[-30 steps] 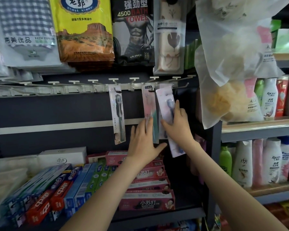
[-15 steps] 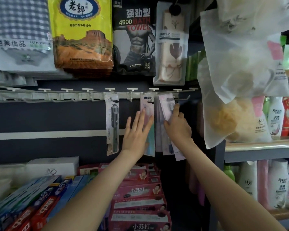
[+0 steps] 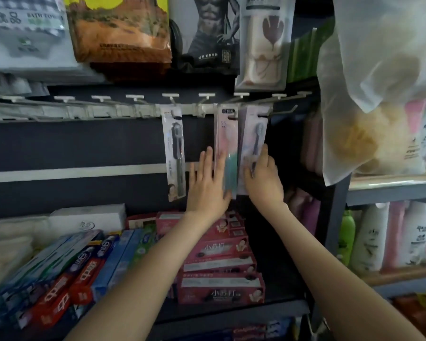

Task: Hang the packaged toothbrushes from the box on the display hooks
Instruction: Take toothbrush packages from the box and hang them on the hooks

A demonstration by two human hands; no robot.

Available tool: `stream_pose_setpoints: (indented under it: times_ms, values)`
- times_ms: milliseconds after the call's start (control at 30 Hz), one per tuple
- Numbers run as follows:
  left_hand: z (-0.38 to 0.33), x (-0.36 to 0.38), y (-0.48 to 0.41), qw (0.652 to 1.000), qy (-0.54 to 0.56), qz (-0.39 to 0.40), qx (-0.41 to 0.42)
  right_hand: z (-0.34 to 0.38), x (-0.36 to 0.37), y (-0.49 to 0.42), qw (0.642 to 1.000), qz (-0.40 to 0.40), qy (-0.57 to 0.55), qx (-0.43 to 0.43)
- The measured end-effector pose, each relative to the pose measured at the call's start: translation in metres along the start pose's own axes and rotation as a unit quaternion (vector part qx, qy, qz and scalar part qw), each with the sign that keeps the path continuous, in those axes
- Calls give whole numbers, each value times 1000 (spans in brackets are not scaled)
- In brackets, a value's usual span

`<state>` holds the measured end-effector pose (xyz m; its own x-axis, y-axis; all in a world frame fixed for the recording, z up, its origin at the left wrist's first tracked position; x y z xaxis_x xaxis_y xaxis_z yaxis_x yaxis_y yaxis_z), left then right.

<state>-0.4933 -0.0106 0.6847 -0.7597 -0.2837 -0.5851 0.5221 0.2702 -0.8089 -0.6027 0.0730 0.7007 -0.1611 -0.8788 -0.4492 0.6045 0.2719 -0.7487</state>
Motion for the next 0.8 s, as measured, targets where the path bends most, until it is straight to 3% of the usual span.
stream_pose_setpoints:
  times_ms: [100, 167, 333, 500, 567, 667, 800]
  values:
    - [8, -18, 46, 998, 64, -27, -14, 11, -7, 48, 998, -22, -22, -55]
    - [16, -32, 89, 994, 105, -14, -38, 25, -8, 91, 996, 5, -56, -63]
    - [45, -82, 224, 981, 169, 61, -67, 66, -1, 218, 985, 106, -133, -34]
    - [99, -113, 390, 969, 132, 178, -105, 108, 42, 361, 945, 274, -178, -20]
    - [118, -115, 461, 947, 115, 269, -129, 116, 67, 425, 920, 349, -175, -16]
    - [150, -113, 552, 874, 105, 426, -209, 113, 100, 515, 888, 434, -153, 6]
    - [187, -94, 655, 815, 72, 501, -282, 83, 142, 619, 846, 524, -78, 54]
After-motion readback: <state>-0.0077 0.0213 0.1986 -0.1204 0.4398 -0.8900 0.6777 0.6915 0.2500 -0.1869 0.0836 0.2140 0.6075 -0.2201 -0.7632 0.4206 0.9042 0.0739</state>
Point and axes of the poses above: each hand's wrist, its own y-axis away from the middle knuckle, its own x-axis out of the palm, z = x × y, the point moved 2 cm from there along -y, towards the middle knuckle, and after that the axes turned 9 degrees about -z, right-handed, at the moved point
